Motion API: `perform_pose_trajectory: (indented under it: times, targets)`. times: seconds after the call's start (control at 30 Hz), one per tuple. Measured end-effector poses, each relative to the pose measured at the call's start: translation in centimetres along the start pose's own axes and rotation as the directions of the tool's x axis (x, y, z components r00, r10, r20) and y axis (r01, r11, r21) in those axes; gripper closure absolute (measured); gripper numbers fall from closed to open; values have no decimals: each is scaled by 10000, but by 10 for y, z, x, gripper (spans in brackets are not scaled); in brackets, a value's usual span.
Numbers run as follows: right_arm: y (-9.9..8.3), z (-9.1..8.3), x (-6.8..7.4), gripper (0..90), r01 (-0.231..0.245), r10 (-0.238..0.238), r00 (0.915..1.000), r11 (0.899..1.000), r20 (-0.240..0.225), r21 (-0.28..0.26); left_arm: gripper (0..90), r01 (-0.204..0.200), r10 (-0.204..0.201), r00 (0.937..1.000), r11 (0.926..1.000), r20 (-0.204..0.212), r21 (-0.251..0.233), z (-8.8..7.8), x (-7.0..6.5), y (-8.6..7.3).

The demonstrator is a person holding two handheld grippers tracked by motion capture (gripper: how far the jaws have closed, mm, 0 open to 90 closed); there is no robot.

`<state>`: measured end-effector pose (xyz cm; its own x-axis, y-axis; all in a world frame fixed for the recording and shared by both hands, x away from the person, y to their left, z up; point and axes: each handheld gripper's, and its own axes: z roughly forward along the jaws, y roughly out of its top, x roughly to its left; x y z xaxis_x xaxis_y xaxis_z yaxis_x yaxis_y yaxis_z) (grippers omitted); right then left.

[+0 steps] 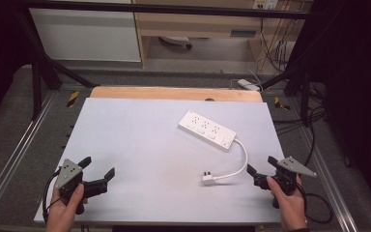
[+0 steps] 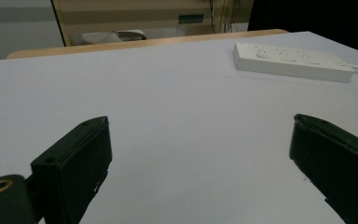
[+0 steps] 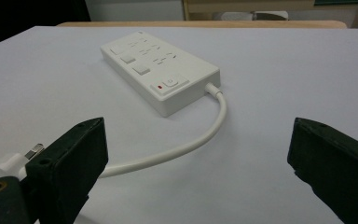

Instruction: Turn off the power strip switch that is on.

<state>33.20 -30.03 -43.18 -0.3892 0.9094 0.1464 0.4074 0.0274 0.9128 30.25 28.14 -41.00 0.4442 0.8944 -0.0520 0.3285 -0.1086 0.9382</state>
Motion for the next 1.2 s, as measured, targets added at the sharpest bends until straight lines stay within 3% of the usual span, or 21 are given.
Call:
perform_pose_trajectory:
  times: [0.23,0.57,0.8,1.2]
  targets:
    - [1,-2,-1,53,-80,81,9999,9999,103,-142,56,32,-32,10000,10000,47,9,0,-1,0]
    - [5,-4,0,43,-96,92,9999,9993,-116,-357,54,-33,32,10000,9999,92,98,1,-2,0]
    - [5,-5,0,39,-40,43,10000,9989,49,-458,54,-20,20,10000,9999,81,108,1,-2,-1]
    - [13,-9,11,39,-178,143,9991,9960,-399,-880,54,-43,41,10000,9998,87,217,2,-1,-2]
